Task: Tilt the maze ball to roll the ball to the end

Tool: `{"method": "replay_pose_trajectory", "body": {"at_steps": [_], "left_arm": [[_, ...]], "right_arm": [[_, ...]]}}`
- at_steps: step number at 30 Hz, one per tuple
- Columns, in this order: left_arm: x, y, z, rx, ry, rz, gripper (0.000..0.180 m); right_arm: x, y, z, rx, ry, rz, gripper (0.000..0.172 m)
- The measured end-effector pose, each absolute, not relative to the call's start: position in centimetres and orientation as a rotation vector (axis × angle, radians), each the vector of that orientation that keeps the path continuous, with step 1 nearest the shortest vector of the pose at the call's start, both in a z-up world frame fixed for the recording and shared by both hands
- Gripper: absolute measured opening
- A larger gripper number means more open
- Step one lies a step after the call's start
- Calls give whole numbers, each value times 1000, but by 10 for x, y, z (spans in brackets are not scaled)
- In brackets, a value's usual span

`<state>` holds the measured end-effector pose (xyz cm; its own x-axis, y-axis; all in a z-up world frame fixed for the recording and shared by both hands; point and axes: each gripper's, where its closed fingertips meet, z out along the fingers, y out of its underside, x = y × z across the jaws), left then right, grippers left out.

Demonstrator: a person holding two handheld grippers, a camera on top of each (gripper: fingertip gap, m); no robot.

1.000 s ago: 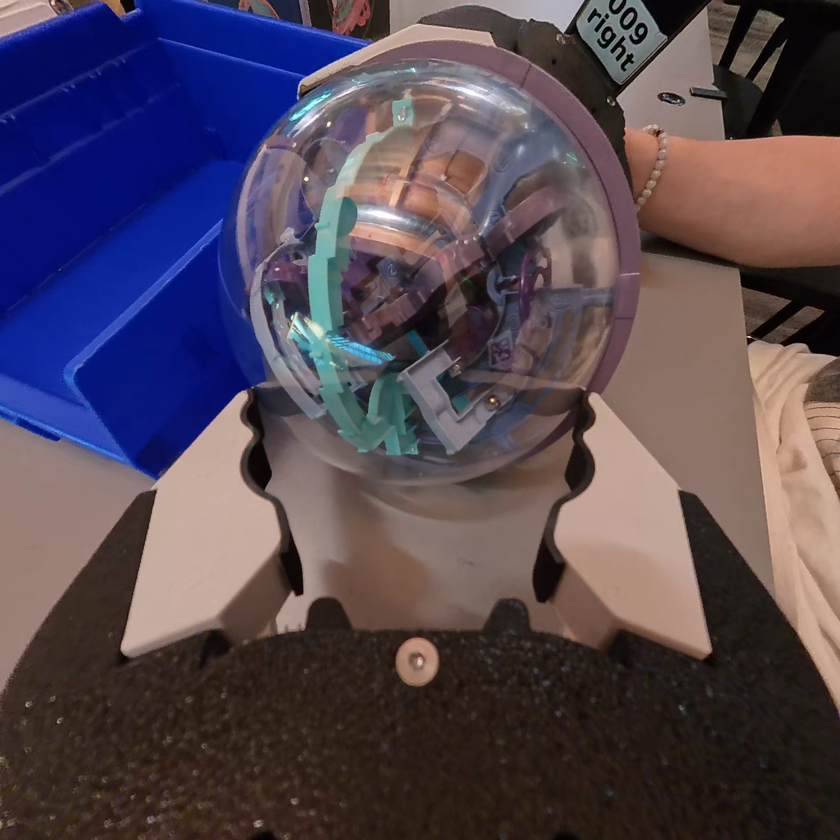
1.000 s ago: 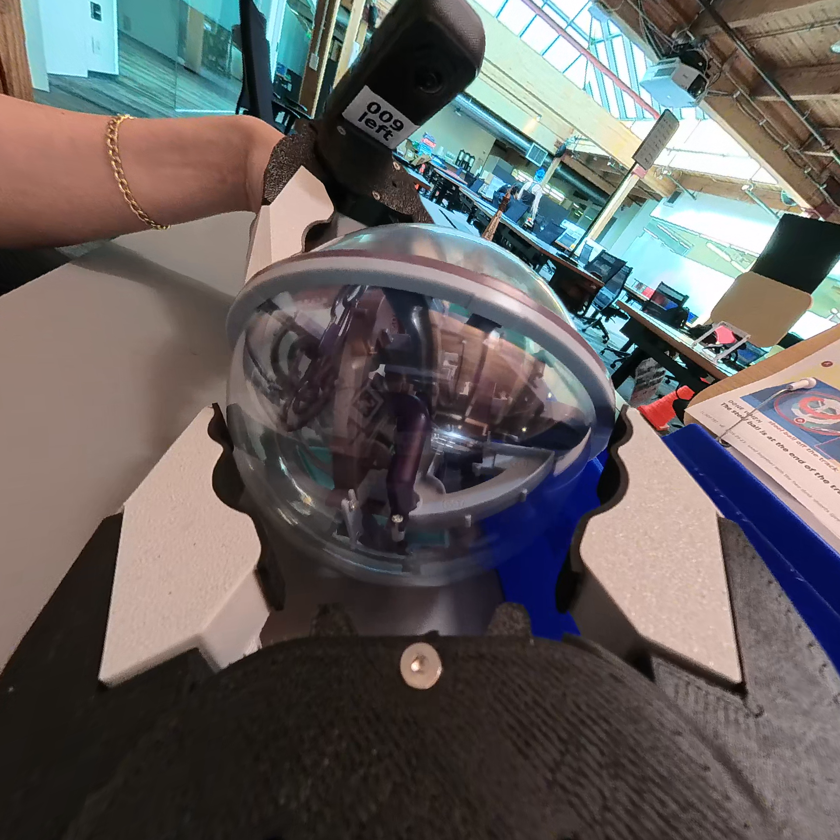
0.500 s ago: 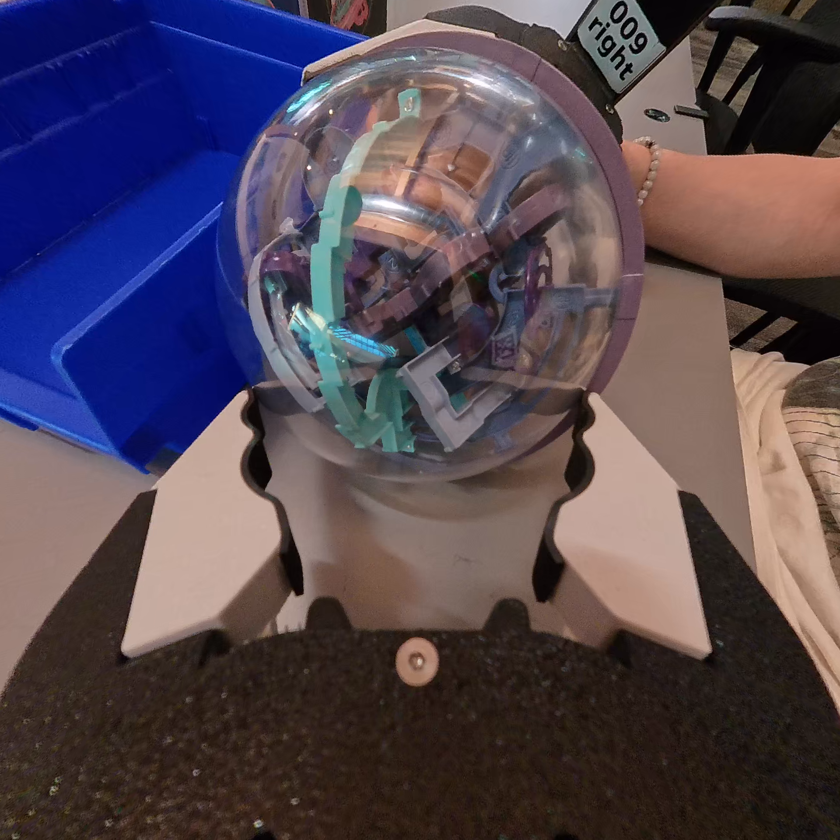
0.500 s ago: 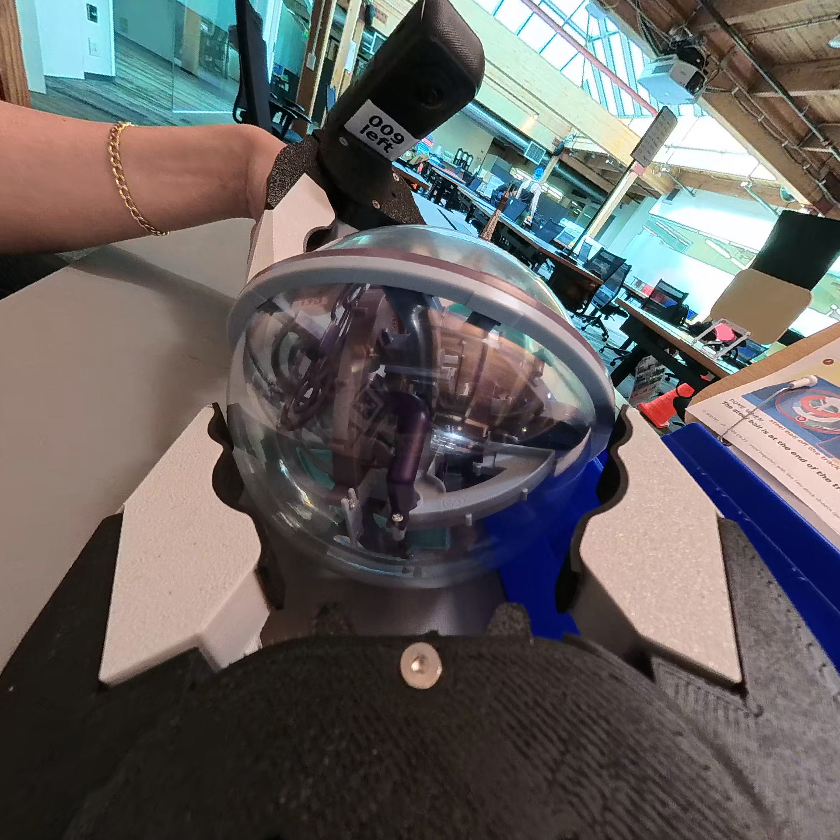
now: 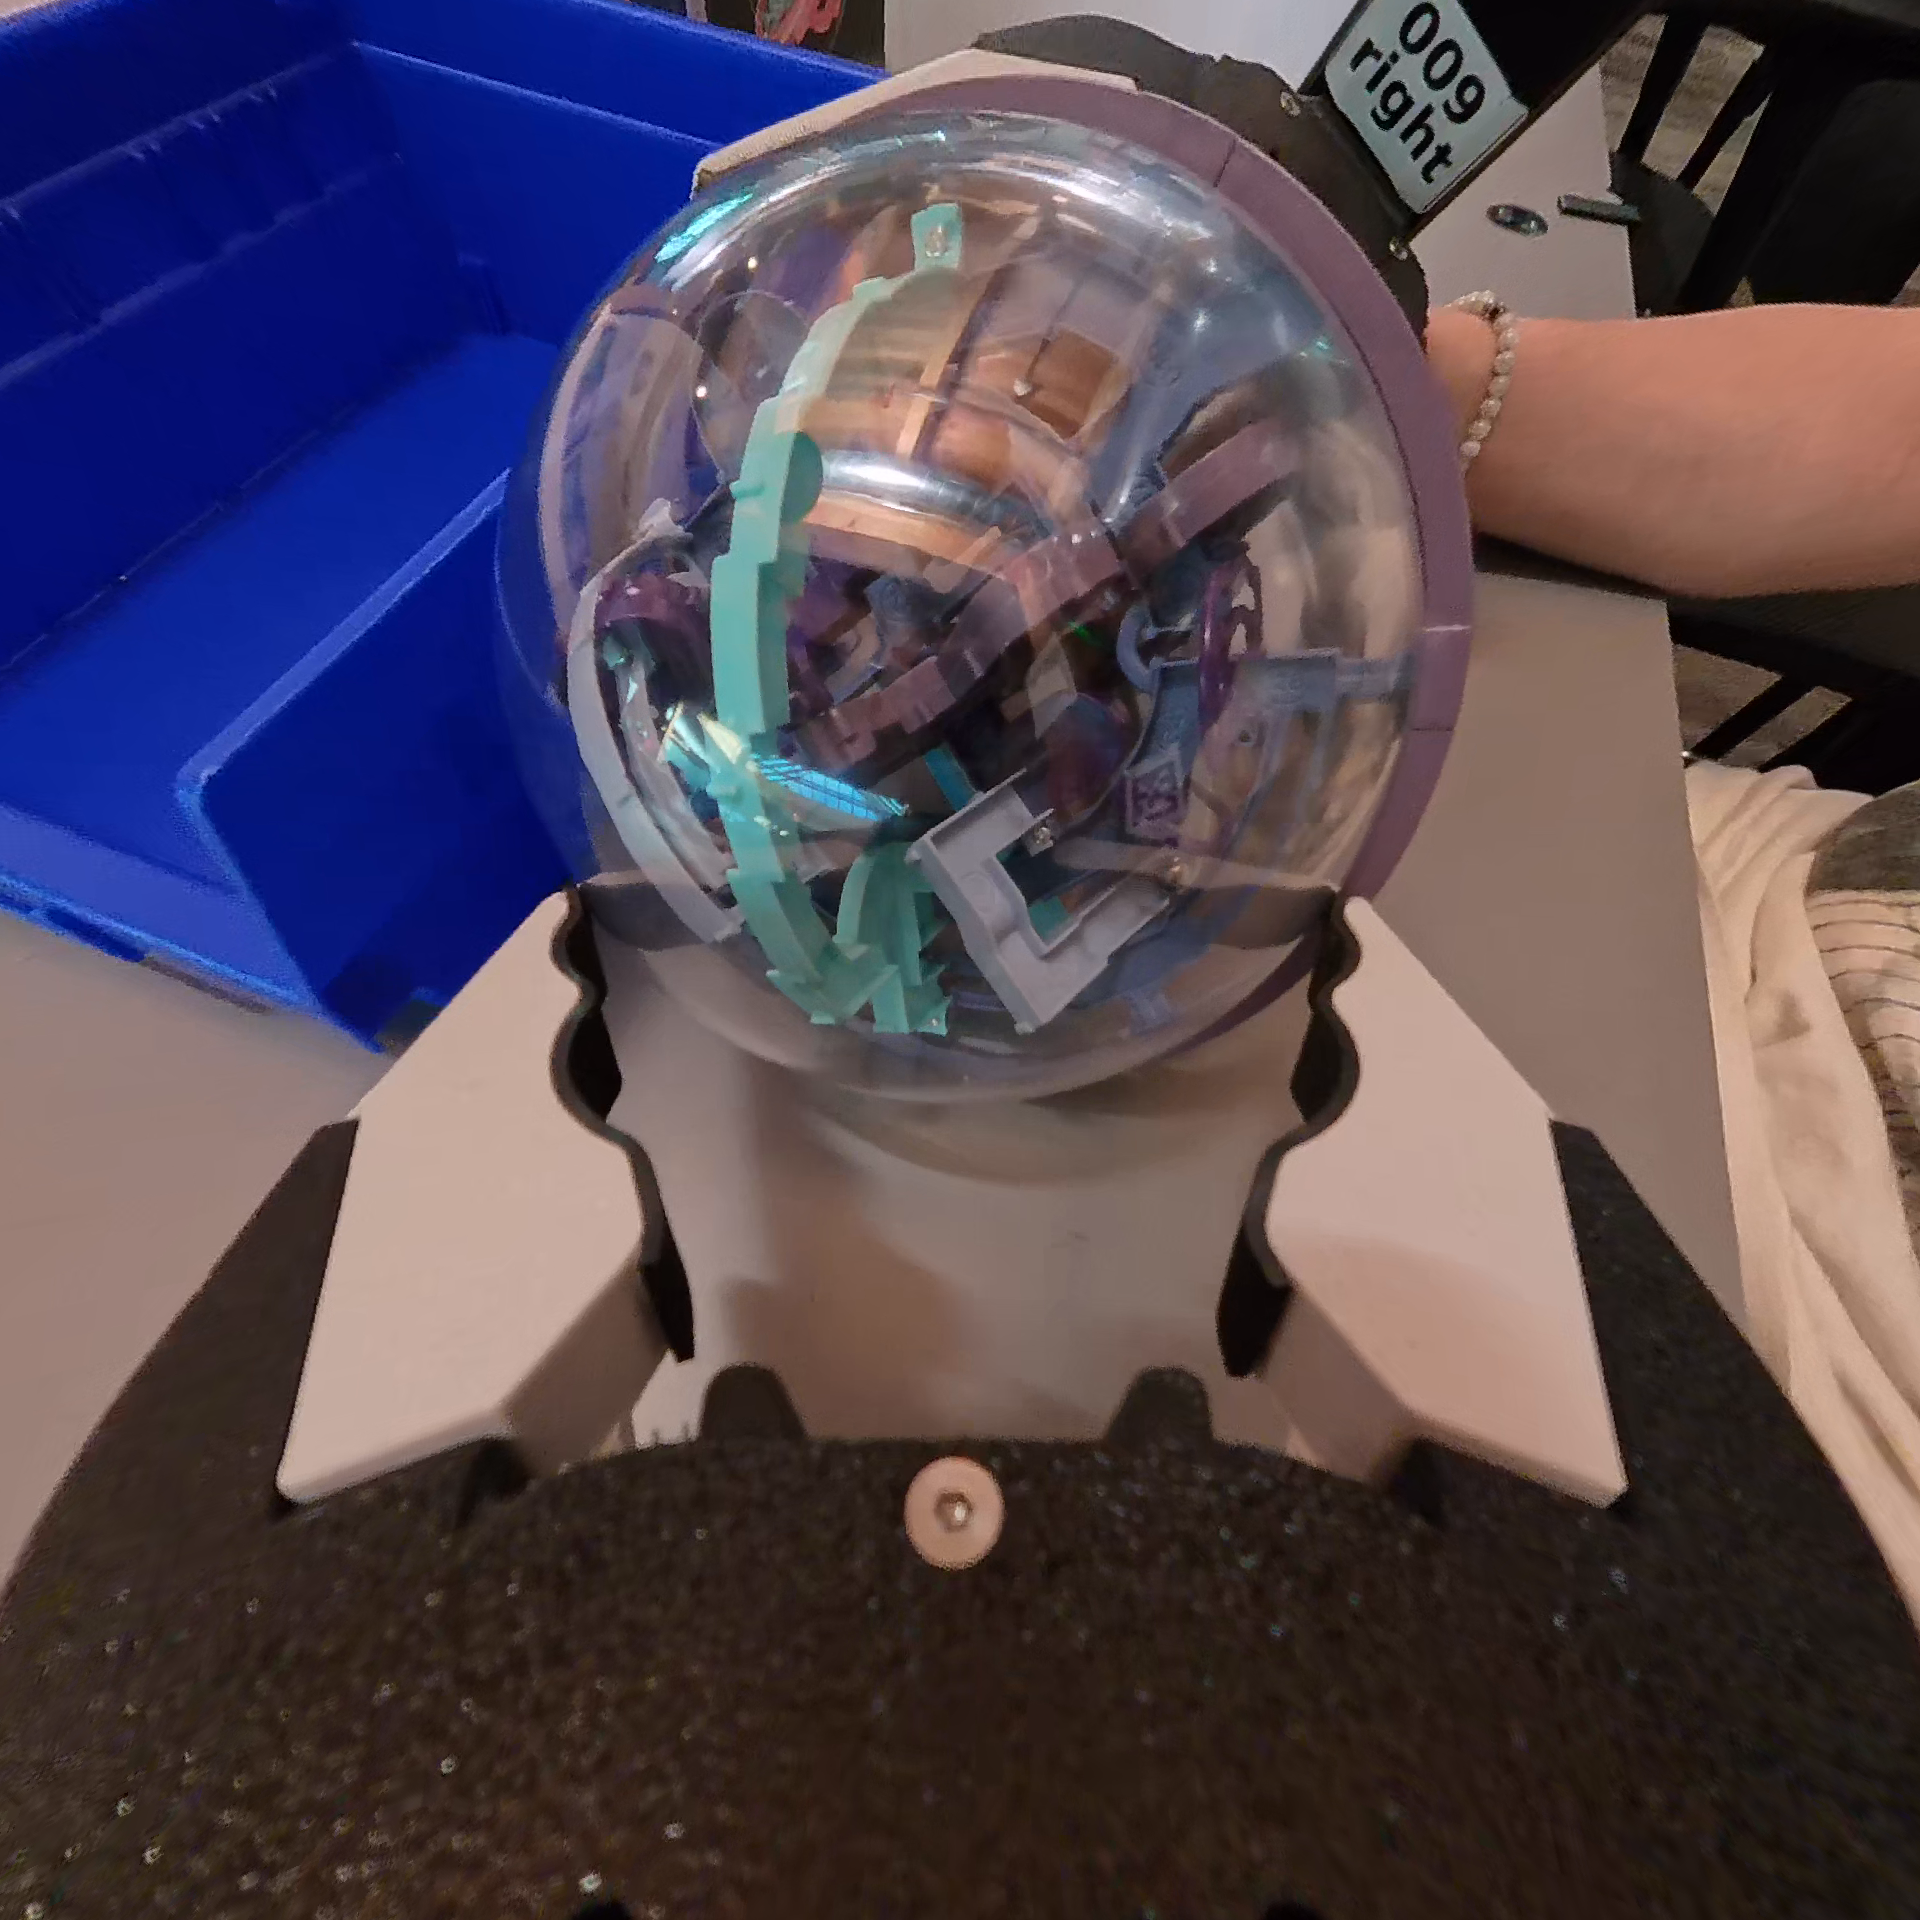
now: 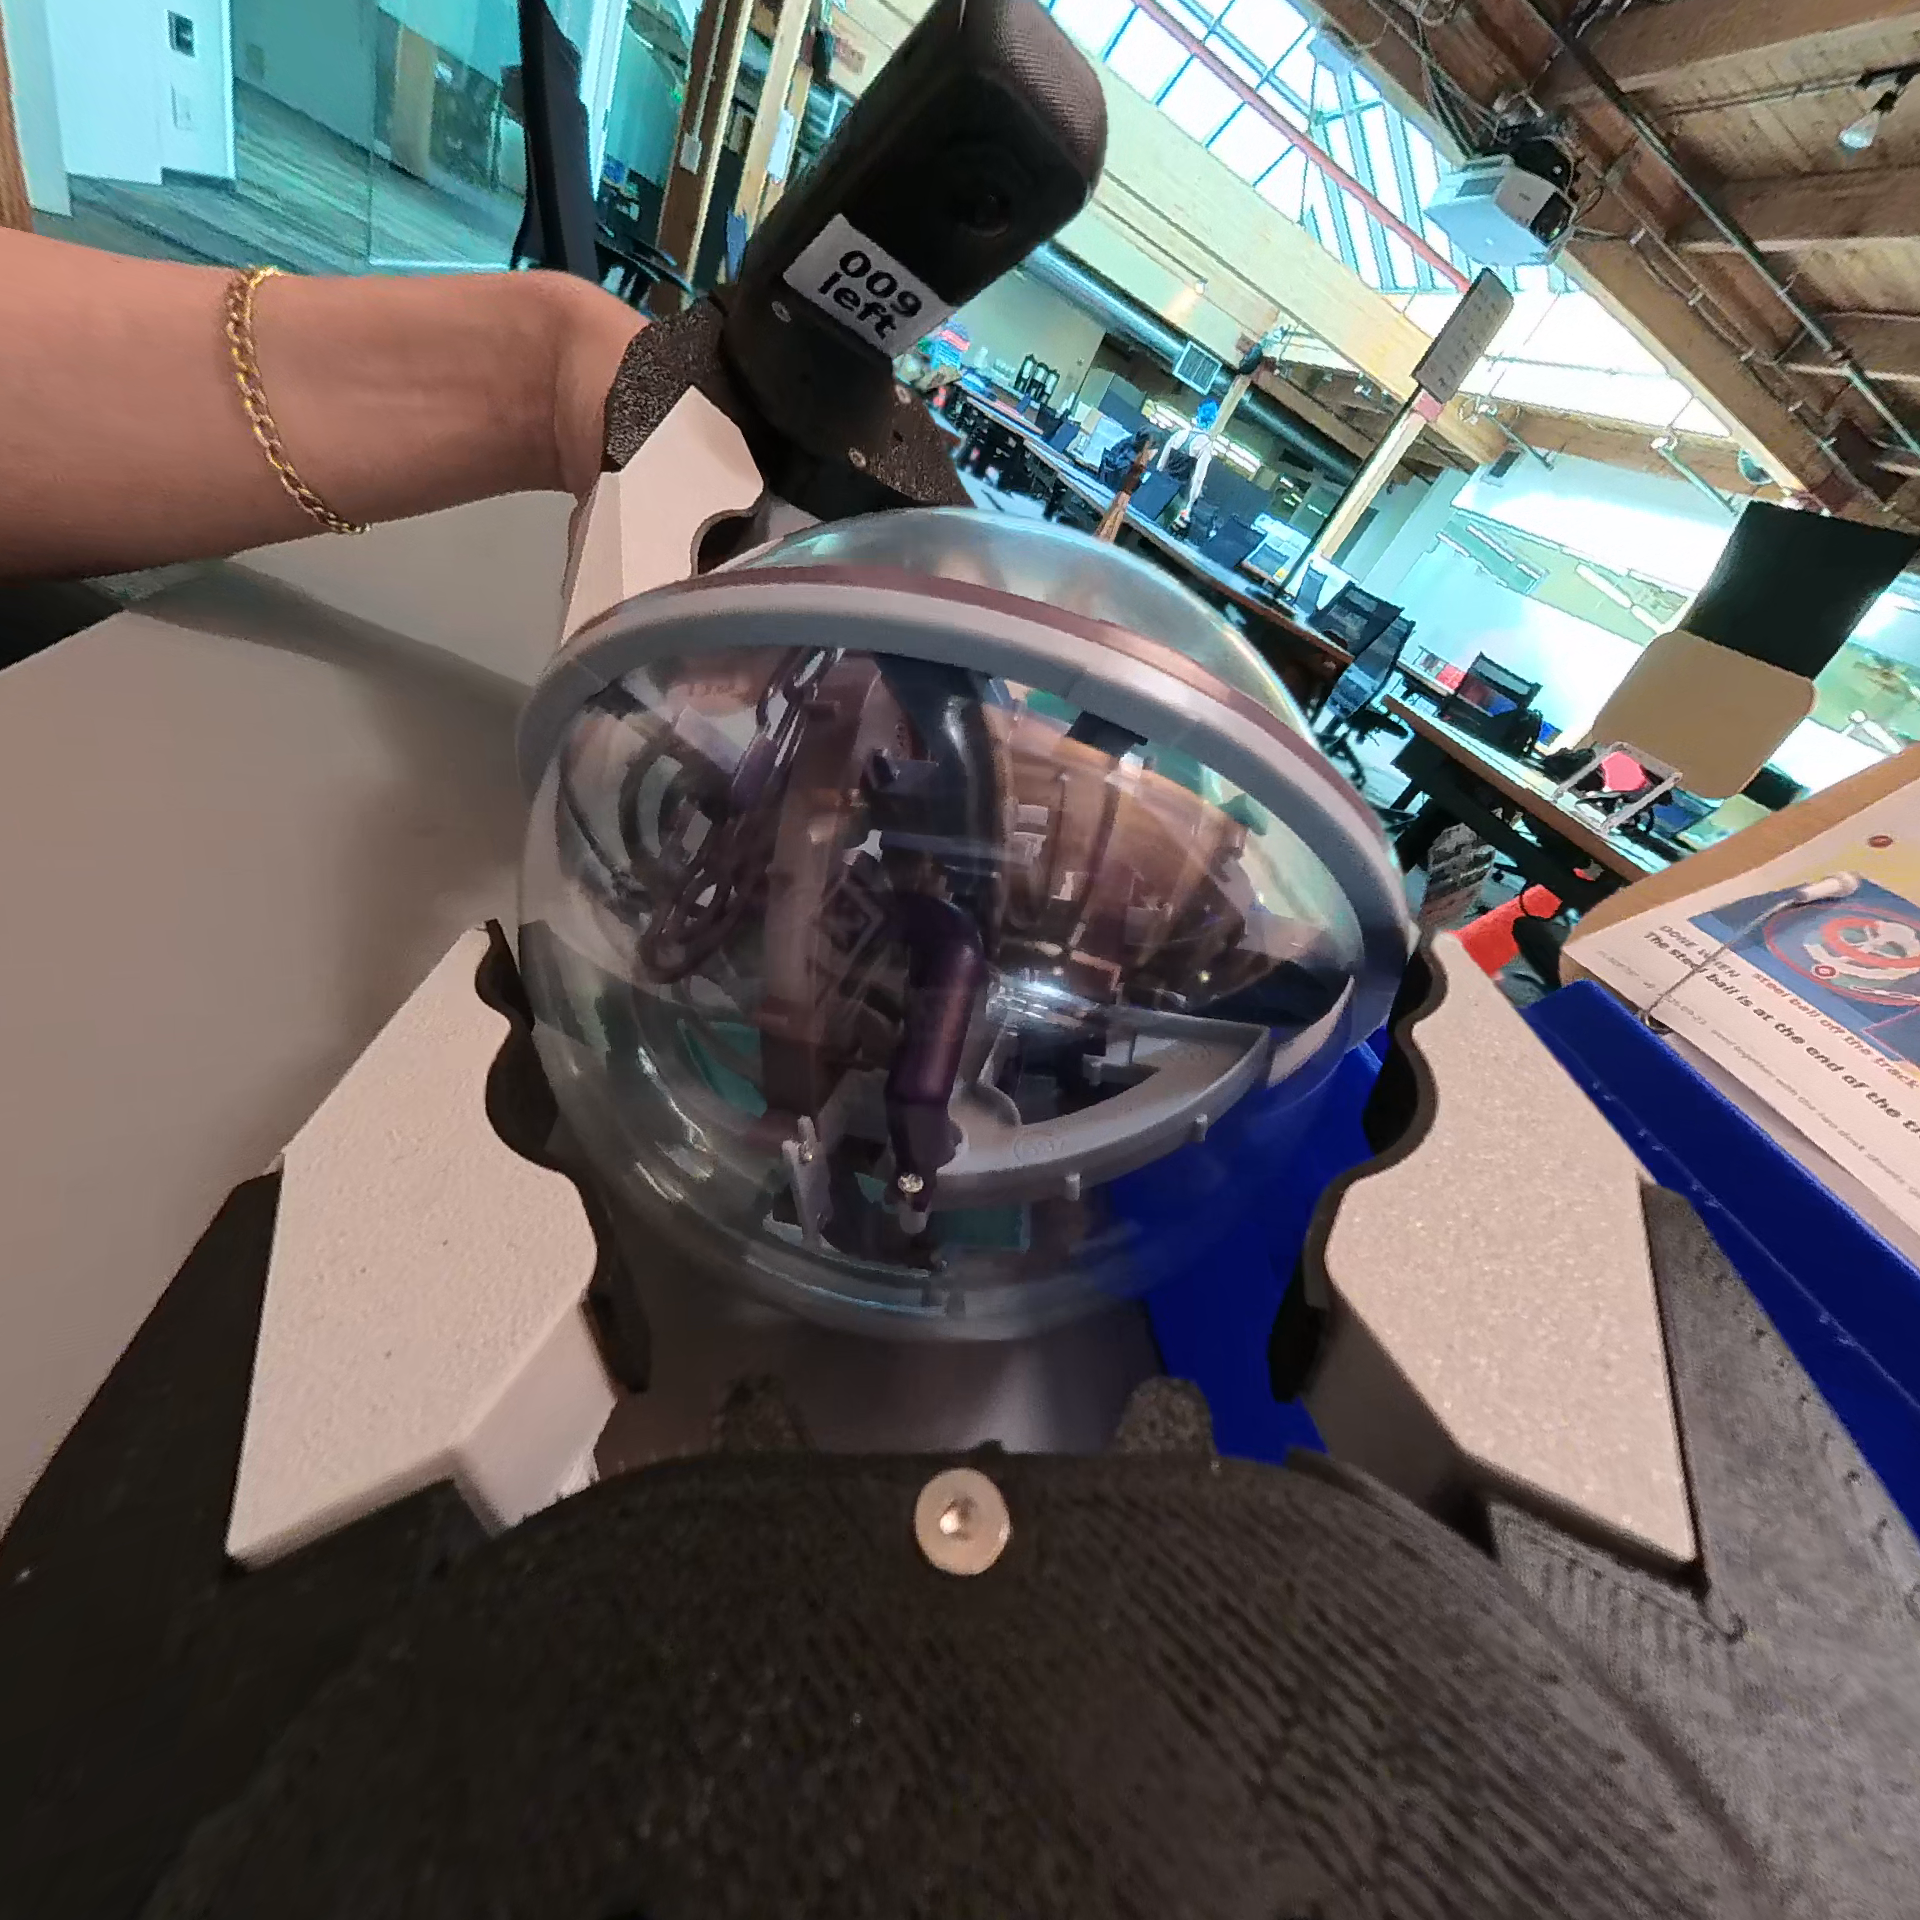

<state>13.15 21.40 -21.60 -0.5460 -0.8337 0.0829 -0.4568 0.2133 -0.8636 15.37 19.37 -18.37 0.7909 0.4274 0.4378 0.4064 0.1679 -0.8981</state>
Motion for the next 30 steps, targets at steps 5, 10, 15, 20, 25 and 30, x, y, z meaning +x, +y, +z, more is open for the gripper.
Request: {"method": "replay_pose_trajectory", "body": {"at_steps": [5, 10, 15, 20, 25, 30], "left_arm": [[124, 221, -215, -1170, 2103, -1234, 130], [124, 224, -213, -1176, 2092, -1234, 130], [125, 225, -212, -1195, 2072, -1275, 130], [125, 226, -210, -1237, 2054, -1334, 129], [125, 228, -207, -1271, 2034, -1375, 129], [125, 229, -206, -1303, 2007, -1432, 129]], "right_arm": [[147, 200, -185, -1426, -714, -11, 157], [148, 202, -186, -1435, -692, -6, 157], [150, 204, -187, -1466, -666, 16, 157], [151, 206, -187, -1503, -627, 60, 157], [151, 208, -189, -1541, -589, 95, 157], [152, 210, -189, -1572, -553, 129, 157]]}}
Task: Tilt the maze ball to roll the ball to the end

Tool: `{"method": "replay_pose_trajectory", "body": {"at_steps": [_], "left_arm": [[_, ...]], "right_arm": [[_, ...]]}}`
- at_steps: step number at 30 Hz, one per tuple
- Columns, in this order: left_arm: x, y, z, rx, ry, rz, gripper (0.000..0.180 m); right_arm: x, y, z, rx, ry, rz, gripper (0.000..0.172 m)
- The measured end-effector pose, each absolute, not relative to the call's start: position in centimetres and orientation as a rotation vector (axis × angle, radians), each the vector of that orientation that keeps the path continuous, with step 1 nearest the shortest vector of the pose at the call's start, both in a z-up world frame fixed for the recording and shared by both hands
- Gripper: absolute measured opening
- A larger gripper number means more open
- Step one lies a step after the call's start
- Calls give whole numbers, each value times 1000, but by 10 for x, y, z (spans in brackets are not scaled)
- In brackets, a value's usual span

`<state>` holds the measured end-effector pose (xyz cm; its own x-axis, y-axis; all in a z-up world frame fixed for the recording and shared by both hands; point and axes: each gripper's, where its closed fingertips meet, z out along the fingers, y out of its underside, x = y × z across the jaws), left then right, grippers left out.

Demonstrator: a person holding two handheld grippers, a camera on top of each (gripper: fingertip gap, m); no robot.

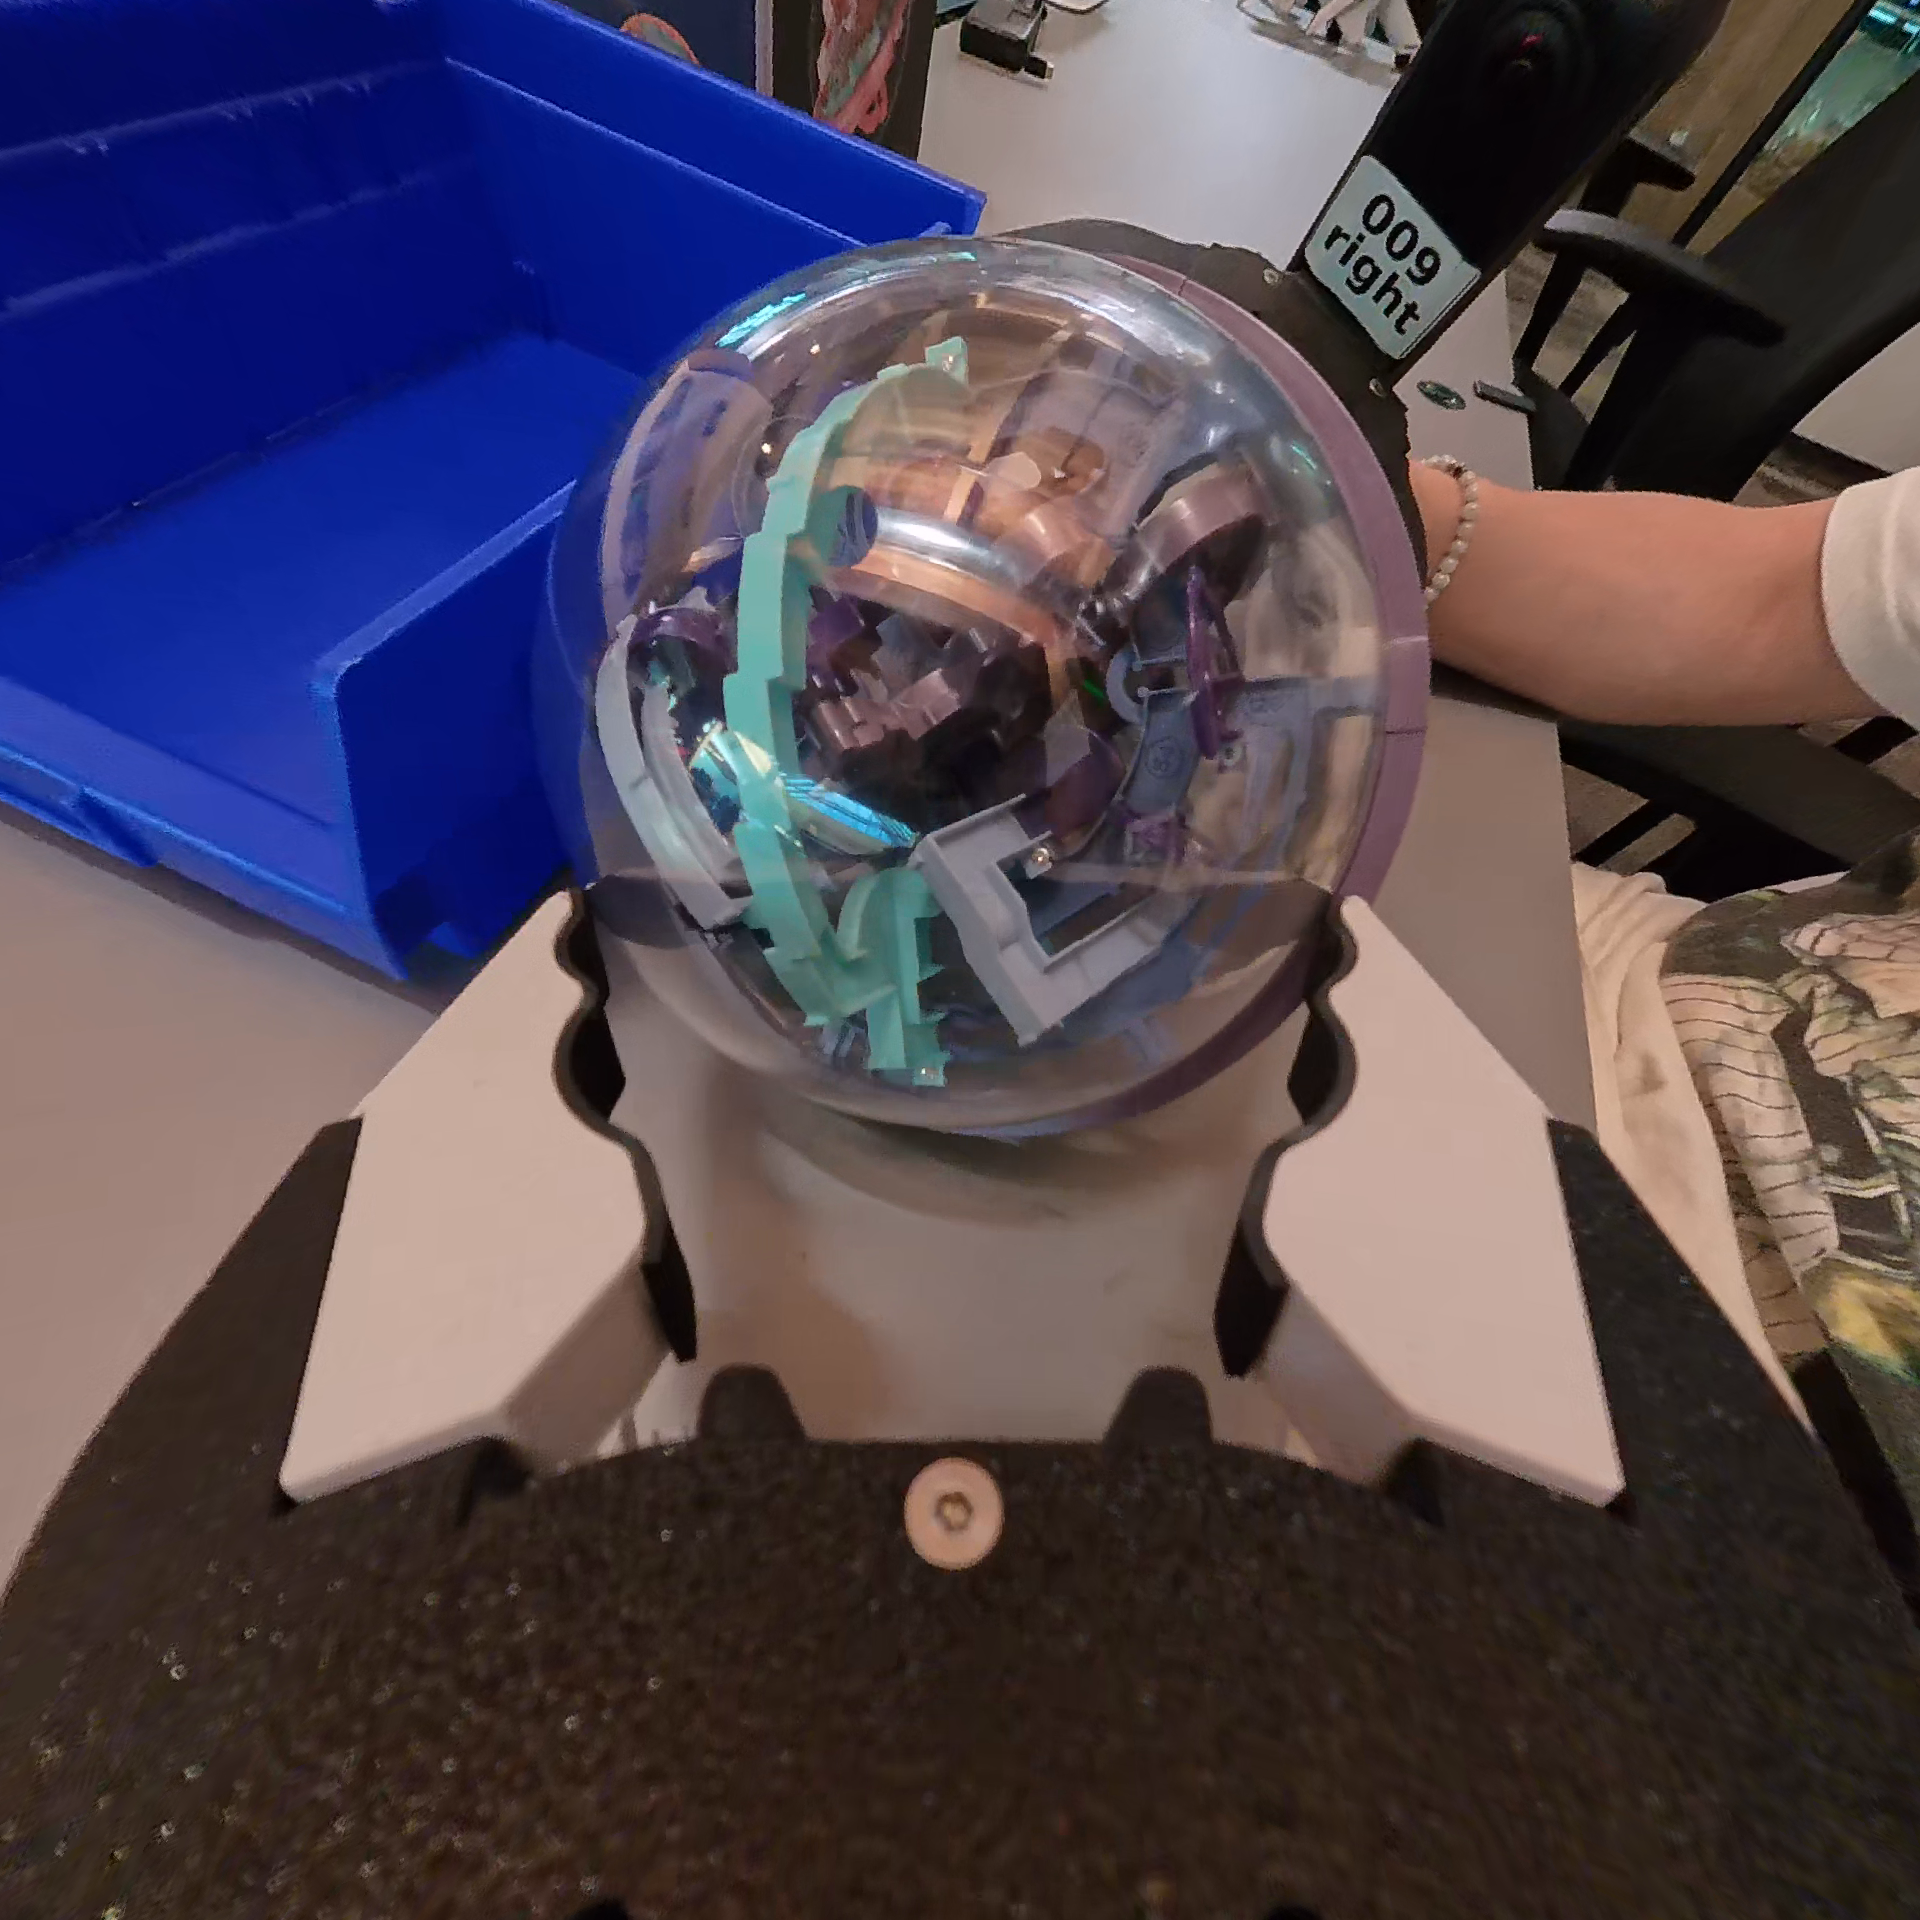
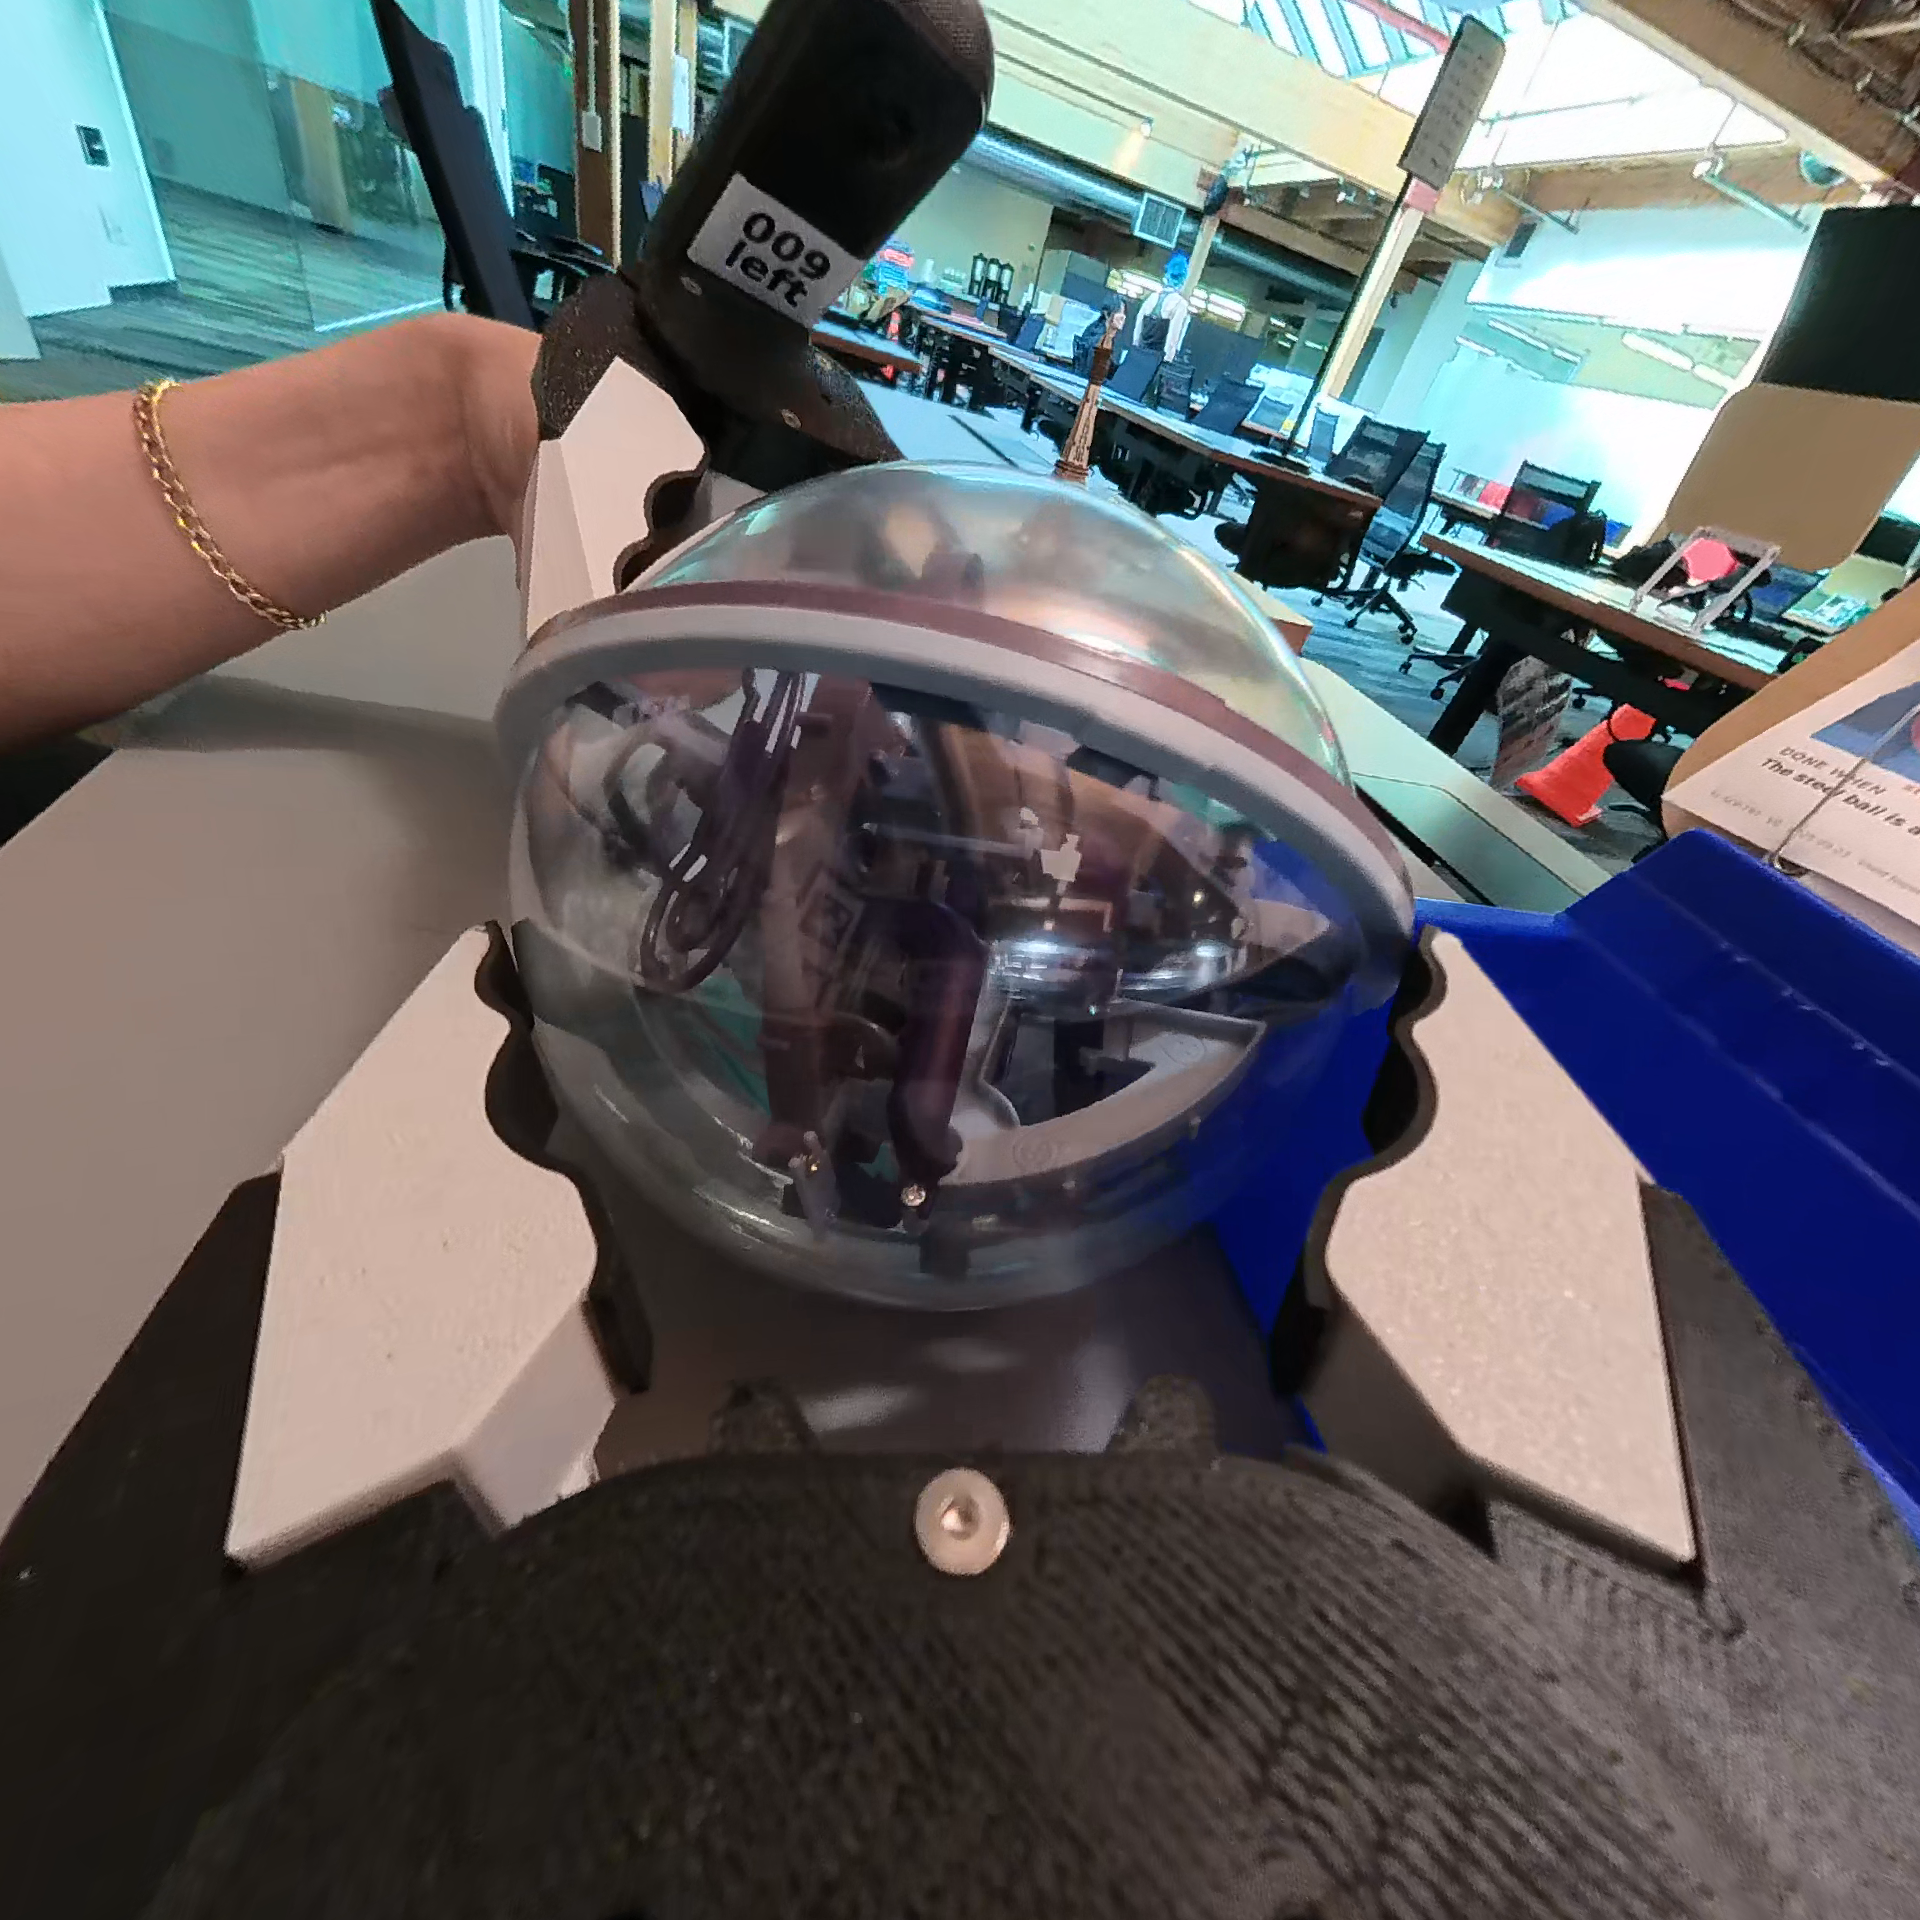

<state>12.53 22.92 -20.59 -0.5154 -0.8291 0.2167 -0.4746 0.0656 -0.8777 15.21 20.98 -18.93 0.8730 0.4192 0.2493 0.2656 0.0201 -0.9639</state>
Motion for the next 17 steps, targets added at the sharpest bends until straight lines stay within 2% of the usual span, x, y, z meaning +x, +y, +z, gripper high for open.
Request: {"method": "replay_pose_trajectory", "body": {"at_steps": [17], "left_arm": [[127, 229, -205, -1341, 1990, -1466, 129]], "right_arm": [[154, 210, -189, -1588, -522, 172, 157]]}}
